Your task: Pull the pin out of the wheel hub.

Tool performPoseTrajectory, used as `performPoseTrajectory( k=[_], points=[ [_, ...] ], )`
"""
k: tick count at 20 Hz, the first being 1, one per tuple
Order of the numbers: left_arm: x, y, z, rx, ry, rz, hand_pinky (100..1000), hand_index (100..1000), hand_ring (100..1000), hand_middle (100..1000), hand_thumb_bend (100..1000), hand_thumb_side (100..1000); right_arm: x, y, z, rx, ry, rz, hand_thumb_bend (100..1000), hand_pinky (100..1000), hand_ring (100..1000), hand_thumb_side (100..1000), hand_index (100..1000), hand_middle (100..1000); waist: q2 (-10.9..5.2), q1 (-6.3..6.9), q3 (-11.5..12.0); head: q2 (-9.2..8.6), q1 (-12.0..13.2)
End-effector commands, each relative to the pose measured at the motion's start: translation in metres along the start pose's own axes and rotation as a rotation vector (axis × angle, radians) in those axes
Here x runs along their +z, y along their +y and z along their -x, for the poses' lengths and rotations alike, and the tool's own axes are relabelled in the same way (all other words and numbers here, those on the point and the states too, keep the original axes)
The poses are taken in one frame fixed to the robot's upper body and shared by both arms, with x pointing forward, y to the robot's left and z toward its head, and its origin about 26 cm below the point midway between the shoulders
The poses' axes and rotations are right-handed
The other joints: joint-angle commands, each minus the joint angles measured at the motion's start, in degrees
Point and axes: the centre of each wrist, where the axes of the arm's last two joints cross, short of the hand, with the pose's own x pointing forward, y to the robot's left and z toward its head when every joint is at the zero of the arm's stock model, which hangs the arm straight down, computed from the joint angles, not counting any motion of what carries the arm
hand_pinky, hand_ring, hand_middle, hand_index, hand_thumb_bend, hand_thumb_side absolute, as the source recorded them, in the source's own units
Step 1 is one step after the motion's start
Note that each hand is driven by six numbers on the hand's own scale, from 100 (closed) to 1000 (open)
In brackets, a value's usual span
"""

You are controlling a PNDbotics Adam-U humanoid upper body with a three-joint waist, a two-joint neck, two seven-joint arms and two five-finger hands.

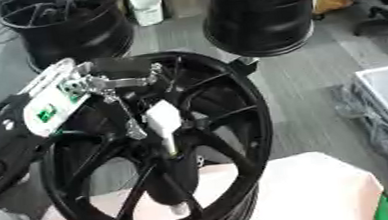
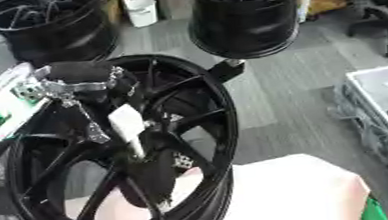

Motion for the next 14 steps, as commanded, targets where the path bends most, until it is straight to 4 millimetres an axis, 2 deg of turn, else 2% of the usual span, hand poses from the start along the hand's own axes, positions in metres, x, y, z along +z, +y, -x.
performPoseTrajectory(
  k=[1,4,7,10,14],
  points=[
    [0.008,0.019,-0.001,-0.203,-0.207,0.242,597,591,478,498,446,140,-0.004,-0.004,-0.008,0.012,-0.031,-0.002,100,722,815,696,963,837,-0.57,-0.11,0.0,-0.27,-0.1],
    [0.009,0.021,-0.001,-0.169,-0.204,0.221,585,545,459,453,336,109,-0.004,-0.004,-0.007,0.012,-0.029,-0.002,100,722,815,695,963,837,-0.62,-0.14,0.0,-0.34,-0.1],
    [0.011,0.023,-0.002,-0.131,-0.200,0.199,565,495,426,395,273,100,-0.004,-0.004,-0.007,0.012,-0.029,-0.001,100,722,815,696,963,837,-0.66,-0.18,0.1,-0.42,-0.2],
    [0.015,0.029,-0.003,-0.089,-0.200,0.158,552,471,412,366,272,100,-0.004,-0.004,-0.007,0.012,-0.027,0.000,100,722,815,696,963,837,-0.72,-0.29,0.2,-0.53,-0.3],
    [0.036,0.053,-0.009,-0.061,-0.193,0.065,551,465,413,360,279,100,-0.003,-0.006,-0.006,0.015,-0.024,0.005,100,722,815,694,962,837,-0.90,-0.38,0.5,-0.68,-0.4]
  ],
)
